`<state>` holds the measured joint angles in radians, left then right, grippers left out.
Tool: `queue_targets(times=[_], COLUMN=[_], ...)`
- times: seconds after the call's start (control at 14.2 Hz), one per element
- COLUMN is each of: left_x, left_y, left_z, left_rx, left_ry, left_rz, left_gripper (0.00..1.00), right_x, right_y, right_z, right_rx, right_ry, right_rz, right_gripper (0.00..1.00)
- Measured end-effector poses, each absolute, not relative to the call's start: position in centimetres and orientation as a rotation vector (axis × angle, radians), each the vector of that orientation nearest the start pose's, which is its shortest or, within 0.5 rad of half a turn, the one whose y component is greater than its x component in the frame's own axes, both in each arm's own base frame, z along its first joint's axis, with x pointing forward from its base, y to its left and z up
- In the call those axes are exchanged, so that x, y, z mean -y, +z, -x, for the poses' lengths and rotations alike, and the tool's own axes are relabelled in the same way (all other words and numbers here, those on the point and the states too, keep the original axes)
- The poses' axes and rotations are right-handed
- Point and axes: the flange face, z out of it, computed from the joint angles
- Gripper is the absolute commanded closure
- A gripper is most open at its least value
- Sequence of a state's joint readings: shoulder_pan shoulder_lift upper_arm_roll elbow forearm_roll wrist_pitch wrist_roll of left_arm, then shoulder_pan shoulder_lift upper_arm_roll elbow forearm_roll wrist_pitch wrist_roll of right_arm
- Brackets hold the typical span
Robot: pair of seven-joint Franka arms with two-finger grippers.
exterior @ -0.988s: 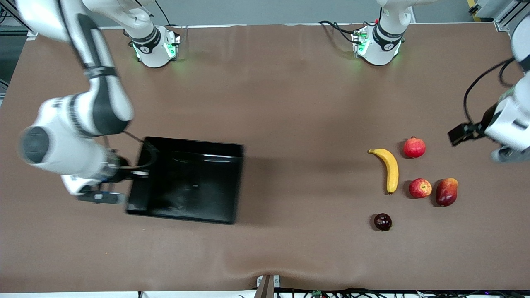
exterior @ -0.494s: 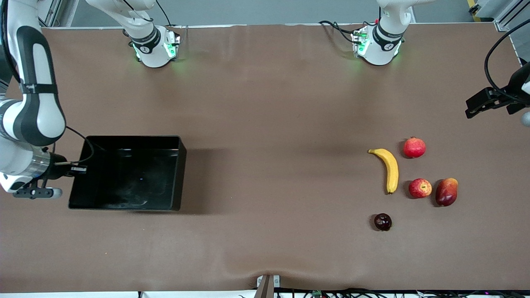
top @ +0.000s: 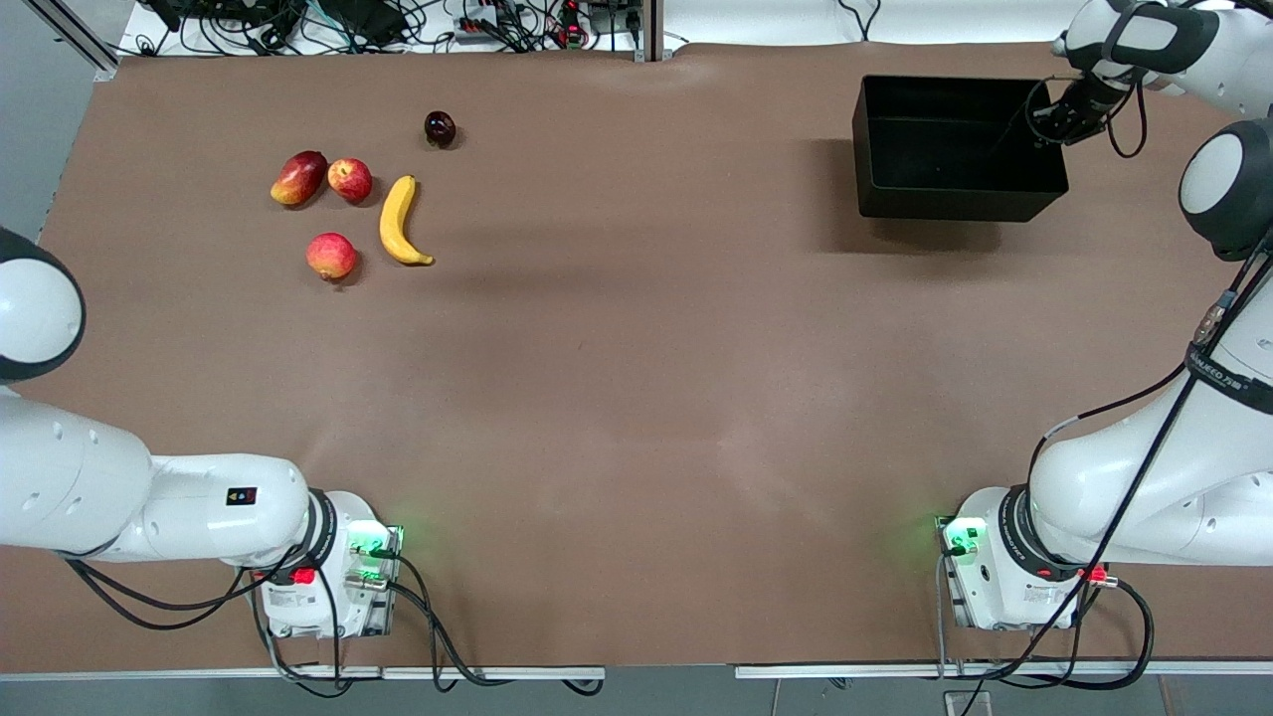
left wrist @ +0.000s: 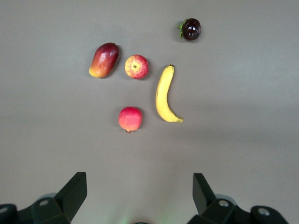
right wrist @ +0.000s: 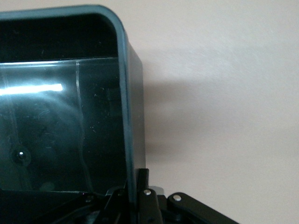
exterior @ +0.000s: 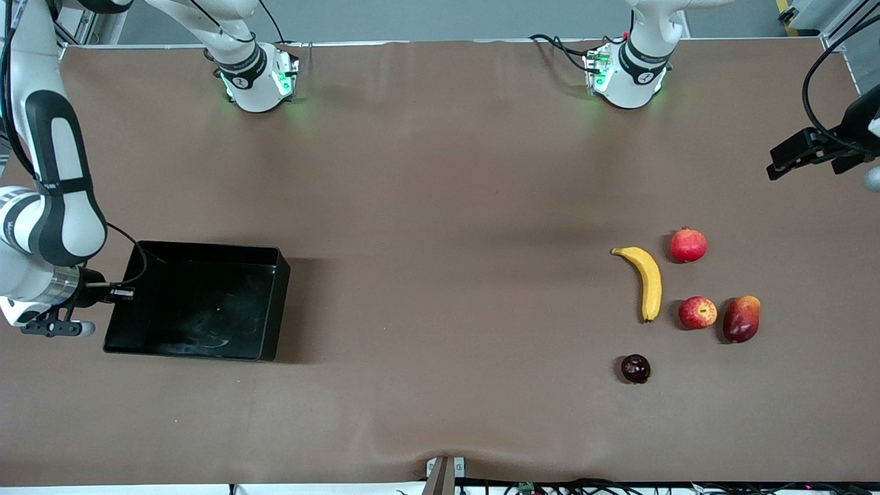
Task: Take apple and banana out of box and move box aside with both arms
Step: 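Slide the tray further with the right gripper while the left gripper withdraws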
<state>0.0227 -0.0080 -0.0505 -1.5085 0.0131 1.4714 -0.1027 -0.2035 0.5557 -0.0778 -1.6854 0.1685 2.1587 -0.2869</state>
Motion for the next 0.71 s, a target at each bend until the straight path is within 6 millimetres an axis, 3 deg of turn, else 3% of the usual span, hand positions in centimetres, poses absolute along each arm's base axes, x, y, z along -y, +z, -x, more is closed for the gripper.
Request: queue_targets(times=[0.35, 0.49, 0.71], left_x=[2.0, 2.8, 3.8], left_y=[64.9, 64.6, 64.3], left_z=[-53.5, -53.5, -53.4], left_rx=[0.104, 0.100, 0.096], left_ry=[0.051, 0.061, 0.070], left_rz=[3.127, 3.126, 3.124], left_gripper=[0.00, 0.00, 0.00], right_x=[19.6, 19.7, 19.9], right_y=[23.4, 22.9, 23.0], right_z=[-65.1, -65.2, -65.7], right_rx=[-0.083, -0.083, -0.070], right_ry=[0.051, 0.050, 0.000], right_rz=[3.039, 3.041, 3.053], right_gripper=[1.00, 0.01, 0.00])
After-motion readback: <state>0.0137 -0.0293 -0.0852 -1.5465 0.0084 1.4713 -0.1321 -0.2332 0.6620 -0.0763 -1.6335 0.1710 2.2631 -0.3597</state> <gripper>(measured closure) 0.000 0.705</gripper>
